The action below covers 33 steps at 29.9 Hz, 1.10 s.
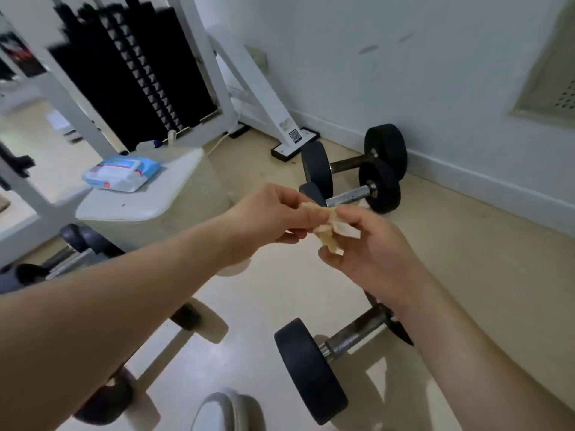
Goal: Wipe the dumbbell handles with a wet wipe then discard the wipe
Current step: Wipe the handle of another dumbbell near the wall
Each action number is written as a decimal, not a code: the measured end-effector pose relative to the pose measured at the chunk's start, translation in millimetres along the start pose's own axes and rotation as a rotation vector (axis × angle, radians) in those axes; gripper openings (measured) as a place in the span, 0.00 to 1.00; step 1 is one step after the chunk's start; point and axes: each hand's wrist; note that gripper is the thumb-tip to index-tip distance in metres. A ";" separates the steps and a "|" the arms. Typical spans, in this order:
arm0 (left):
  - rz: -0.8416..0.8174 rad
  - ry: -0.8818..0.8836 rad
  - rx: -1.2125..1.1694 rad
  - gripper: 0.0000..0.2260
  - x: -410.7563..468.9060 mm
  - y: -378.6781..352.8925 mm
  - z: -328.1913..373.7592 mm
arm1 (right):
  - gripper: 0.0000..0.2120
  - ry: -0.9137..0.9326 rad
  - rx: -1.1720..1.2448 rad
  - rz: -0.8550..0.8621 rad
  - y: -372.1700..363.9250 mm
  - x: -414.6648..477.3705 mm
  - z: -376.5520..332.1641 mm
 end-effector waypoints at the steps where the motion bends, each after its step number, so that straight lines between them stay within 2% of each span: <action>1: 0.005 -0.021 0.067 0.10 2.3 2.8 8.1 | 0.11 -0.016 0.052 0.019 -3.3 -0.5 -4.7; 4: -0.009 -0.128 0.266 0.08 11.9 6.9 33.3 | 0.13 0.056 0.103 0.173 -6.9 -2.5 -19.5; 6: 0.003 -0.225 0.266 0.04 13.9 6.6 45.6 | 0.14 0.132 0.151 0.258 -11.0 -4.3 -28.0; 11: -0.153 -0.299 -0.143 0.06 28.4 3.8 50.9 | 0.17 0.197 0.161 0.386 -18.7 -1.0 -53.5; 14: -0.297 -0.310 -0.423 0.10 51.0 14.0 44.9 | 0.16 0.234 0.047 0.434 -23.9 5.2 -73.8; 15: -0.325 -0.328 -0.452 0.11 59.7 17.1 41.5 | 0.15 0.244 -0.006 0.439 -27.2 8.6 -79.4; 18: -0.184 -0.432 -0.213 0.16 89.8 21.4 23.6 | 0.07 0.240 -0.175 0.439 -40.2 27.5 -90.9; 20: -0.133 -0.424 -0.096 0.18 106.2 22.3 11.9 | 0.03 0.212 -0.316 0.449 -48.7 46.2 -96.5; 22: -0.211 -0.383 -0.040 0.18 118.2 26.6 1.2 | 0.04 0.175 -0.429 0.490 -53.1 65.9 -101.7; 24: -0.376 -0.362 -0.081 0.14 125.3 37.4 -6.1 | 0.07 0.120 -0.489 0.521 -54.3 82.8 -106.5; 26: -0.572 -0.346 -0.289 0.12 133.7 50.3 -13.1 | 0.08 0.035 -0.513 0.504 -55.8 96.8 -109.6; 28: -0.657 -0.281 -0.496 0.17 142.0 57.0 -17.5 | 0.08 -0.041 -0.552 0.462 -58.2 108.6 -111.1; 30: -0.595 -0.257 -0.604 0.17 150.1 59.6 -18.9 | 0.11 -0.071 -0.679 0.435 -62.1 119.2 -113.7; 33: -0.381 -0.315 -0.520 0.12 155.9 58.9 -12.1 | 0.15 -0.021 -1.003 0.462 -62.6 123.5 -122.3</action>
Point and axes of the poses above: each hand's wrist, its own x-axis towards the middle knuckle, its own y-axis out of the back of the hand, z = x × y, and after that the axes turned 3 degrees about y, right-handed
